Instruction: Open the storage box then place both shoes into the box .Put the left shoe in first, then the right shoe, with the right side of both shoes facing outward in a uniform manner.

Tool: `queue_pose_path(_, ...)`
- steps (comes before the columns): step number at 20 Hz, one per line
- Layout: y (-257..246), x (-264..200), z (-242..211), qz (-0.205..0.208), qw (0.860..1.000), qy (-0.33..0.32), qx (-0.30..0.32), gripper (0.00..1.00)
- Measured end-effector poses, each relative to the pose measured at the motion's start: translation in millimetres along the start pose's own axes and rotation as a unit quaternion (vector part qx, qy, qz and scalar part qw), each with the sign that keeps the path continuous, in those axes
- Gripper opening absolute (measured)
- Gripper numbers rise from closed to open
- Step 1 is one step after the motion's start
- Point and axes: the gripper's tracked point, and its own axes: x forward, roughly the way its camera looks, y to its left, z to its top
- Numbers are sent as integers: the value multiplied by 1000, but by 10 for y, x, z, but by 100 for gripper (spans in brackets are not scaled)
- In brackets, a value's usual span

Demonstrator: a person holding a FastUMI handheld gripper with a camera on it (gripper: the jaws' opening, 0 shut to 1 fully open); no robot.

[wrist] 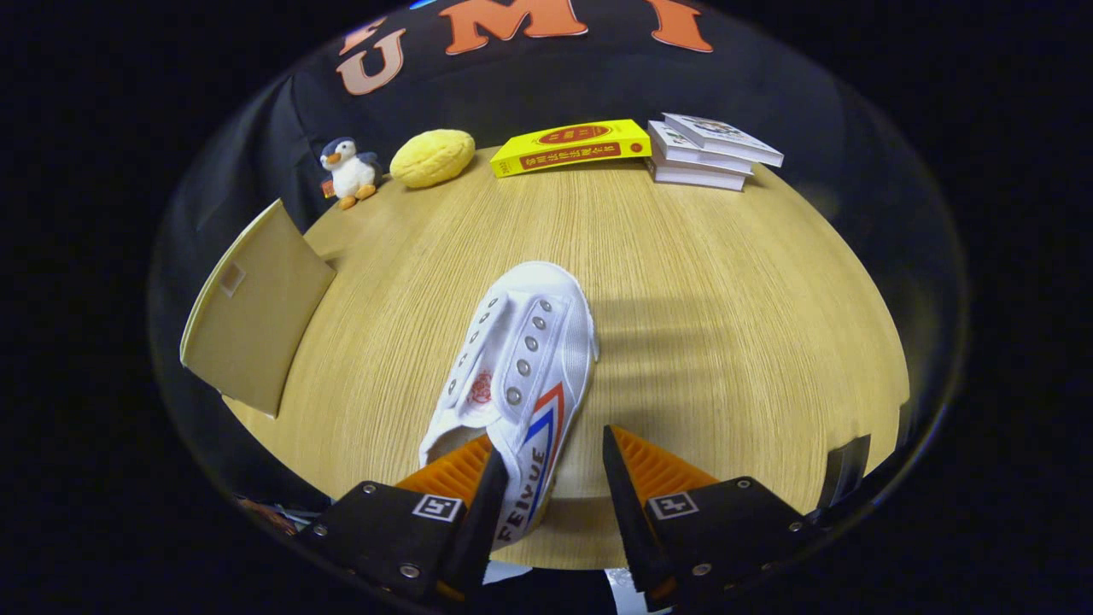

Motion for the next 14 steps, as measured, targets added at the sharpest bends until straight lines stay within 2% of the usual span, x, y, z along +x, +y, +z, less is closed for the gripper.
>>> queue_pose_path(1,45,43,9,7,1000,-11,5,63)
queue_pose_path(4,61,128,23,6,999,-33,14,45)
queue_pose_path(7,33,142,9,4,998,-41,55,39)
queue_pose_path(8,12,148,13,4,997,-40,68,32)
queue_pose_path(14,-133,146,89,-29,996,-32,80,6)
